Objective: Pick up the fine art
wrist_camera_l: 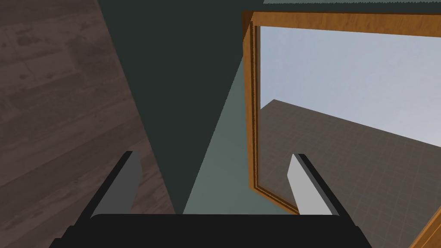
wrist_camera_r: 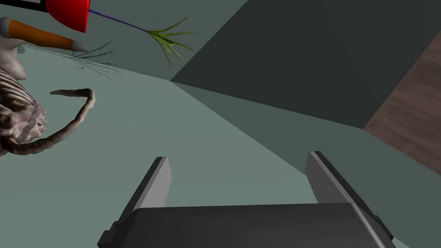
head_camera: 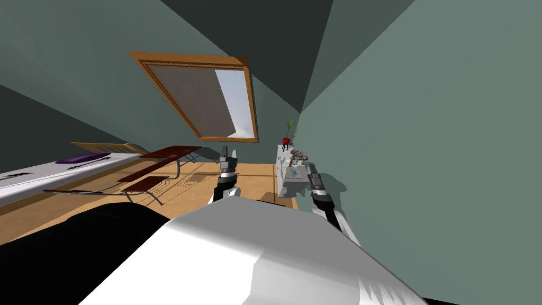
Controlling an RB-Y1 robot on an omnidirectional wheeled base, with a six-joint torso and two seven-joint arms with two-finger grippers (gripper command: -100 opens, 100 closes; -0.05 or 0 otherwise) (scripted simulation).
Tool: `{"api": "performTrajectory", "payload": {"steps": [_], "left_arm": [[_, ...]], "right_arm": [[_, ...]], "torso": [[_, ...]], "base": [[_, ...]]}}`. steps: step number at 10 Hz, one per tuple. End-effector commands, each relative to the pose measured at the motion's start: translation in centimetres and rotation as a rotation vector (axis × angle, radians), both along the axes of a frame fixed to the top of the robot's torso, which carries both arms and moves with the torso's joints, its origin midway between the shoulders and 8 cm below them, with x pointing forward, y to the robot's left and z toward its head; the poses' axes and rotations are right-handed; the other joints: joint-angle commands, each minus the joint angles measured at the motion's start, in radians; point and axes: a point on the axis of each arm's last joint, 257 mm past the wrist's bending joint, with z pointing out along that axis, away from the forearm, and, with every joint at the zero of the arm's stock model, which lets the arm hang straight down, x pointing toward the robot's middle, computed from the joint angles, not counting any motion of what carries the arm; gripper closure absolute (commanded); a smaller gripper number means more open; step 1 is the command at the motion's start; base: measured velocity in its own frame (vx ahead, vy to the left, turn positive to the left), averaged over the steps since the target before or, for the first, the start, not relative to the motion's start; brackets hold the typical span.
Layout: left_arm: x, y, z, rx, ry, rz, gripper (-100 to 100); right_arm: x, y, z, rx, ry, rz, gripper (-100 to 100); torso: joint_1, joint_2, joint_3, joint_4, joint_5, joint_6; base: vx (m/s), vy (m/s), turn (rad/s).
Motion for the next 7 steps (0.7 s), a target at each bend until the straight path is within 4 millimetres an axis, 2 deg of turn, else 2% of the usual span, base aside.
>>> {"api": "performTrajectory", "payload": {"steps": [1, 4, 5, 7], "left_arm": [[0.0, 0.0, 0.0, 0.0, 0.0, 0.0, 0], [0.0, 0.0, 0.0, 0.0, 0.0, 0.0, 0], [0.0, 0.0, 0.0, 0.0, 0.0, 0.0, 0], [0.0, 0.0, 0.0, 0.0, 0.0, 0.0, 0]], "right_arm": [[0.2, 0.4, -0.9, -0.033, 0.003, 0.011, -100], [-0.1, 2.4, -3.5, -0.186, 0.001, 0.072, -100], [0.0, 2.2, -3.8, -0.186, 0.008, 0.071, -100], [-0.3, 3.2, -5.9, -0.288, 0.012, 0.112, -100]], "torso": [[0.0, 0.0, 0.0, 0.0, 0.0, 0.0], [-0.001, -0.004, -0.002, -0.001, 0.0, 0.0], [0.0, -0.002, -0.001, 0.0, 0.0, 0.0], [-0.001, -0.005, -0.003, -0.001, 0.0, 0.0]], "base": [[-0.076, 0.08, -0.024], [-0.067, 0.098, -0.057], [-0.066, 0.086, -0.027], [-0.04, 0.086, -0.054]]}}
